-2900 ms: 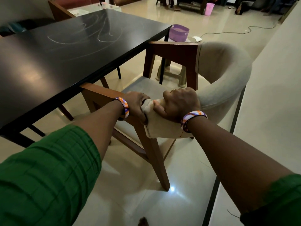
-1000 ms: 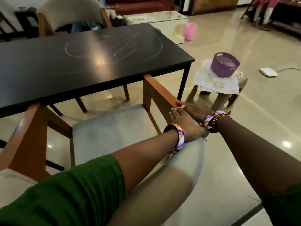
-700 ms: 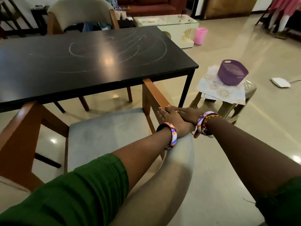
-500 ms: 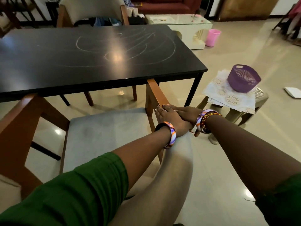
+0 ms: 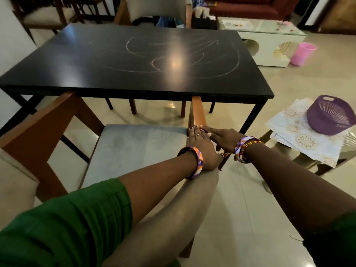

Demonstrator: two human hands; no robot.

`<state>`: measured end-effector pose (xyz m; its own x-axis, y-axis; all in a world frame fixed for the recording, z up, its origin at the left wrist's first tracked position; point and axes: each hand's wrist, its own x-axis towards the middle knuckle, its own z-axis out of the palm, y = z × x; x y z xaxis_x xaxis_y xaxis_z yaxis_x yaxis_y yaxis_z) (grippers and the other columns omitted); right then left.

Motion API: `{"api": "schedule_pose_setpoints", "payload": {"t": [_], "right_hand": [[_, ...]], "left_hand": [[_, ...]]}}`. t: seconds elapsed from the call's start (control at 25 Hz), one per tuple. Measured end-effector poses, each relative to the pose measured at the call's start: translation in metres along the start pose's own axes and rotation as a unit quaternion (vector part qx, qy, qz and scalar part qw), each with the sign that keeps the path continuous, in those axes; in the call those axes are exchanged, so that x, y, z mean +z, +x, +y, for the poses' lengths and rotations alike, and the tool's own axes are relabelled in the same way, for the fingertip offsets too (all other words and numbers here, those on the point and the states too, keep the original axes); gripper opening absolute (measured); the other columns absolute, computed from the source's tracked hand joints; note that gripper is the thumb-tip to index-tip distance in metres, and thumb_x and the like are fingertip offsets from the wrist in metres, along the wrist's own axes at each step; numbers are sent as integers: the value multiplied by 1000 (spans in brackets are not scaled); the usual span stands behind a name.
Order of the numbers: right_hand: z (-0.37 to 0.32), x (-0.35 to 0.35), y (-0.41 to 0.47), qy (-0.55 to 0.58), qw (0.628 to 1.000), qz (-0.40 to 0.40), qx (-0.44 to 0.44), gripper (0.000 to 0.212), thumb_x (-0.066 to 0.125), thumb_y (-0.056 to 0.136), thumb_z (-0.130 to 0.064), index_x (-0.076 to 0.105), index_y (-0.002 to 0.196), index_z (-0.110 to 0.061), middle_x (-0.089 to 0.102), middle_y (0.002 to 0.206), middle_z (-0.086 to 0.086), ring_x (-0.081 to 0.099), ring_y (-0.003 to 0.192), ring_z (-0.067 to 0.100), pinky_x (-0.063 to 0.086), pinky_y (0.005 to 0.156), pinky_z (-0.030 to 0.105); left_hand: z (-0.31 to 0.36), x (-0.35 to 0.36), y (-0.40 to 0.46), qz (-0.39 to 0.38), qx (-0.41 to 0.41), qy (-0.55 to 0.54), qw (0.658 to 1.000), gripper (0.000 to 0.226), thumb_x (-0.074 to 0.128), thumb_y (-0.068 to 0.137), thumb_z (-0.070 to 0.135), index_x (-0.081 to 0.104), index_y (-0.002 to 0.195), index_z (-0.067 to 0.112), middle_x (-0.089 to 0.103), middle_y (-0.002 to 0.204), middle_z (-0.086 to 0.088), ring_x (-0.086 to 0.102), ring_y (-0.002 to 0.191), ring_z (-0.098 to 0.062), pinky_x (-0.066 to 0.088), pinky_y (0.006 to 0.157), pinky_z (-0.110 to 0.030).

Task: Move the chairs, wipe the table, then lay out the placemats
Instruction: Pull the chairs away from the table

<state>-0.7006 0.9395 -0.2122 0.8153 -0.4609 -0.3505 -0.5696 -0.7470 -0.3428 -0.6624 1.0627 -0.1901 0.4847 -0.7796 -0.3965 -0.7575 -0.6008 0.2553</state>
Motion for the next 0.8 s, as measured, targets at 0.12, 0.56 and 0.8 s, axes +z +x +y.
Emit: {"api": "schedule_pose_setpoints", "payload": {"t": [0.12, 0.56, 0.8], "right_hand": [[10, -12, 2, -67, 996, 6, -58, 41, 28, 101, -41, 33, 142, -41, 64, 117, 9, 60, 105, 28, 49, 93, 39], [214, -87, -38, -188, 979, 31, -74, 36, 44, 95, -40, 66, 109, -15, 62, 114, 14, 59, 105, 33, 41, 77, 29], [337, -108, -62, -163, 986, -12, -37, 33, 47, 93, -40, 67, 108, -19, 63, 115, 10, 59, 105, 30, 42, 76, 29]], "left_hand": [[8, -13, -3, -15, -22, 21, 999, 77, 45, 92, 40, 12, 147, -3, 9, 154, -27, 31, 137, -37, 35, 108, -37], [191, -8, 61, -105, 18, 102, 989, 54, 52, 90, 44, 52, 126, 3, 59, 119, -11, 54, 98, -25, 47, 86, -32], [297, 32, 146, -190, 76, 129, 970, 36, 50, 88, 49, 38, 95, 16, 45, 99, -1, 43, 91, -21, 38, 82, -31]]}}
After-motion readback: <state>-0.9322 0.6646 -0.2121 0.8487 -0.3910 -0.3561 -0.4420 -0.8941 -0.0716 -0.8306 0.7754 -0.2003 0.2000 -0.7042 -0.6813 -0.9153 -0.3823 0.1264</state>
